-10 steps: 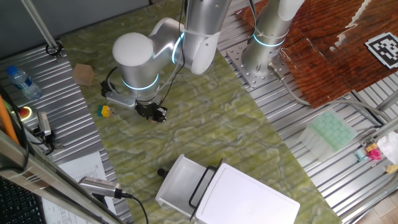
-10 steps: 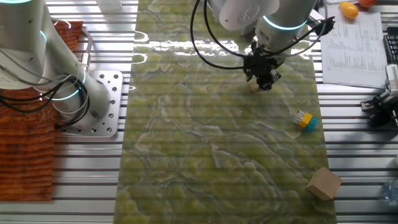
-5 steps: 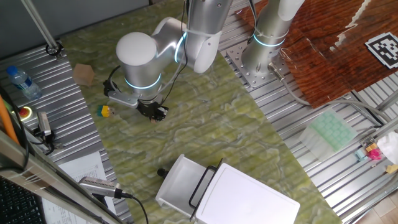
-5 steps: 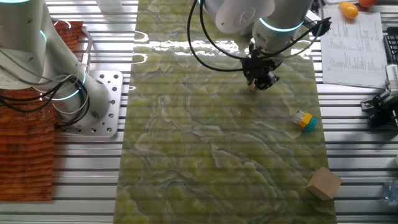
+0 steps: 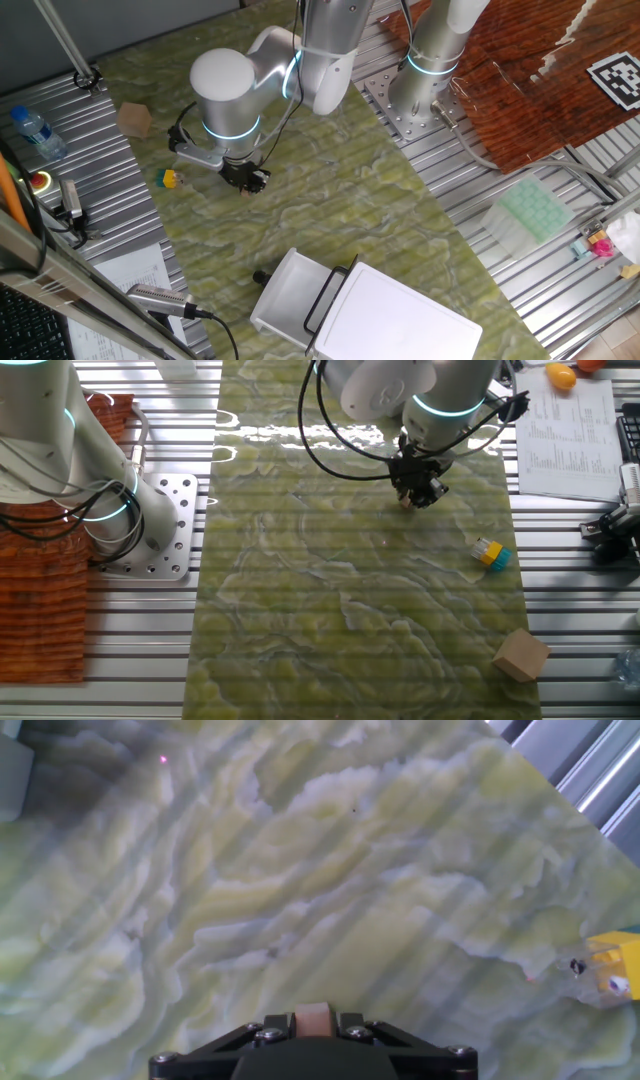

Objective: Put things in the drawer

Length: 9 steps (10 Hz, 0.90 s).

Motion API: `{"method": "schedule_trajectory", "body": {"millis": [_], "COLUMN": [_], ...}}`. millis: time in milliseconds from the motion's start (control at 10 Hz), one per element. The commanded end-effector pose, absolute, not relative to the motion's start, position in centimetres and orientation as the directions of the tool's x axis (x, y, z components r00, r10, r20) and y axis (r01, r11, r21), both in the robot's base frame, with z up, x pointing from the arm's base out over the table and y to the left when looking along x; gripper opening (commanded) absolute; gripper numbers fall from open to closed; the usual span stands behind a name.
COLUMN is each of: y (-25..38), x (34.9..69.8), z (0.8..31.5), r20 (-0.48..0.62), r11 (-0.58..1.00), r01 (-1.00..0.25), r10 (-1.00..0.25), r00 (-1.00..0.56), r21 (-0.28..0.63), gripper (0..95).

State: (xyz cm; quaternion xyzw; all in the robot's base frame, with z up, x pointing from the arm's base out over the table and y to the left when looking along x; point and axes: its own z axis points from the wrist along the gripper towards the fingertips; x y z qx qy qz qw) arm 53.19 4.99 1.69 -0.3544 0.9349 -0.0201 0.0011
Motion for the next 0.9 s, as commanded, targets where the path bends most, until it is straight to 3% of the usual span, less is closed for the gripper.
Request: {"method": "schedule_trajectory", "body": {"millis": [100,400,900], "y": [4.9,4.8,6.9], "x": [53.3,53.6,54.6], "z": [2.3,3.6,9.3], "r20": [0.011,0.008,0.008], "r11": [0.748,0.753,0.845], "r01": [-0.662,-0.658,-0.533], "r10": [-0.663,-0.658,-0.533], "r00": [-0.749,-0.753,-0.846], "r21": [-0.040,-0.034,-0.034], "gripper": [0.0,0.0,0.0]}}
